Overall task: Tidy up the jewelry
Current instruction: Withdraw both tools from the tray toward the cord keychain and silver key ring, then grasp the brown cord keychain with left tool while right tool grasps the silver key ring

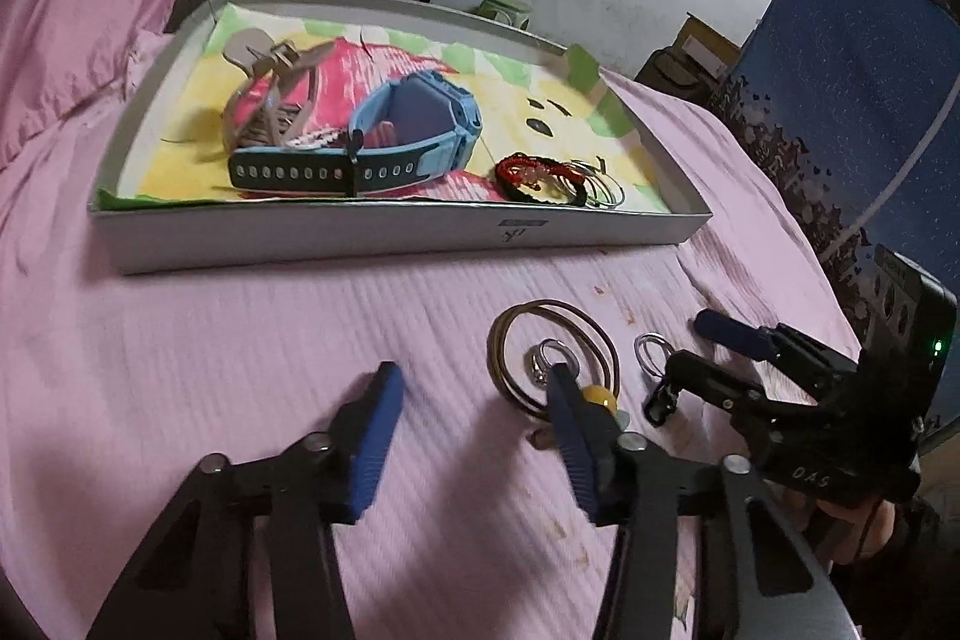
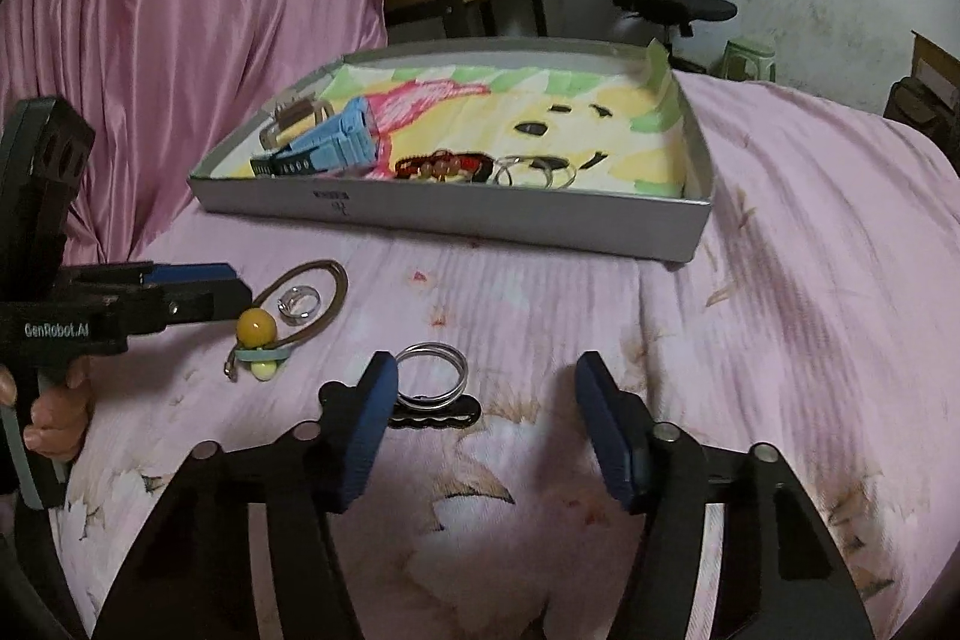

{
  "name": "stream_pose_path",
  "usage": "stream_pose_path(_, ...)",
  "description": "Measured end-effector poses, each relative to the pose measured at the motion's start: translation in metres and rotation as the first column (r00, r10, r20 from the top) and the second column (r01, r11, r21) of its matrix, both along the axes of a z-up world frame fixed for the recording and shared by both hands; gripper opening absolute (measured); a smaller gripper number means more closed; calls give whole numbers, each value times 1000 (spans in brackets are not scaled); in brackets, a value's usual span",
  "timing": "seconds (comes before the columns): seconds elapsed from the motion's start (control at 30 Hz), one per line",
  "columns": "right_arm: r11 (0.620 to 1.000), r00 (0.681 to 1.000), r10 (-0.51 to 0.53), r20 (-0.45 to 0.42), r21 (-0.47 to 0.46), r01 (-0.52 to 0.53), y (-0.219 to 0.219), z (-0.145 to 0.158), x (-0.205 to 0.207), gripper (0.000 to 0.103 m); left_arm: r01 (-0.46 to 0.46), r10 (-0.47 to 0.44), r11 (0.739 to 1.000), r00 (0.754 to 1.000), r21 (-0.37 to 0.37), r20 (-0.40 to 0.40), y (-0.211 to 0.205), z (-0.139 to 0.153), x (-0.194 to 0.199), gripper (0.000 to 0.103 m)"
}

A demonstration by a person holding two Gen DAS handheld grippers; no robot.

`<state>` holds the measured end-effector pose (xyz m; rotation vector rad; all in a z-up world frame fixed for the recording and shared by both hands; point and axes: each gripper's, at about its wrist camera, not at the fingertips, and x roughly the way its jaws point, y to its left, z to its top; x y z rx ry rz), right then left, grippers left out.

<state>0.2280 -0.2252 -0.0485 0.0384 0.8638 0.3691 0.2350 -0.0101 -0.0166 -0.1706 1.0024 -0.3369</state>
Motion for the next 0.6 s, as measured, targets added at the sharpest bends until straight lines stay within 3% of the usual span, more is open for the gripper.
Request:
stream_pose_path(0.13, 1000, 1000, 15, -14, -9, -15, 4, -3, 3, 41, 27, -27, 1000, 999, -1, -22, -6, -5, 6, 32)
stream_pose_path(0.33, 999, 999, 40, -35, -12, -40, 8, -6, 9, 32, 55, -55, 998, 997, 4, -63, -13, -10, 16, 14)
stream_pose_path(0.6, 999, 997, 29, -72, 29, -27, 2, -11, 19, 22, 62, -60, 998, 993, 19, -99, -17, -16, 23, 8)
